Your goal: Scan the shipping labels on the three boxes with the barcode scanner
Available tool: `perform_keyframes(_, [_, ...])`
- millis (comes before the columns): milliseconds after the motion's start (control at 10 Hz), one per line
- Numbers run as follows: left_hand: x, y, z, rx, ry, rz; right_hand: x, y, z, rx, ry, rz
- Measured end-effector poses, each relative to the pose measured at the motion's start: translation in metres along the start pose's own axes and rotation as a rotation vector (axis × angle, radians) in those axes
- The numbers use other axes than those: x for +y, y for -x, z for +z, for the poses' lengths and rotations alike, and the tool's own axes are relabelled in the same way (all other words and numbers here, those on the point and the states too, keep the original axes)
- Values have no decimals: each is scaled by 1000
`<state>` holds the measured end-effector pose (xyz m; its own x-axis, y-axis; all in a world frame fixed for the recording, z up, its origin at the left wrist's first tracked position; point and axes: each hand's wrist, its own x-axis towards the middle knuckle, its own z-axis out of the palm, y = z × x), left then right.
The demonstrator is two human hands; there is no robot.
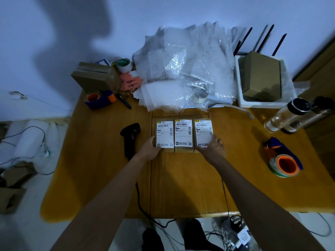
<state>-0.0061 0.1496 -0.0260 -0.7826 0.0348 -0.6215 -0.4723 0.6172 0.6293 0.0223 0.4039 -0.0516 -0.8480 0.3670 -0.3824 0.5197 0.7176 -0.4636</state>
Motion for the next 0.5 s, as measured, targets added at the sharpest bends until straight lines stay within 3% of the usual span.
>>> perform_keyframes(200, [-5, 12, -1, -1, 32, 4, 0, 3, -3, -5, -19, 12])
perform_keyframes(500, [-30, 55, -14, 63, 213, 49, -13, 22, -18, 133, -84, -68])
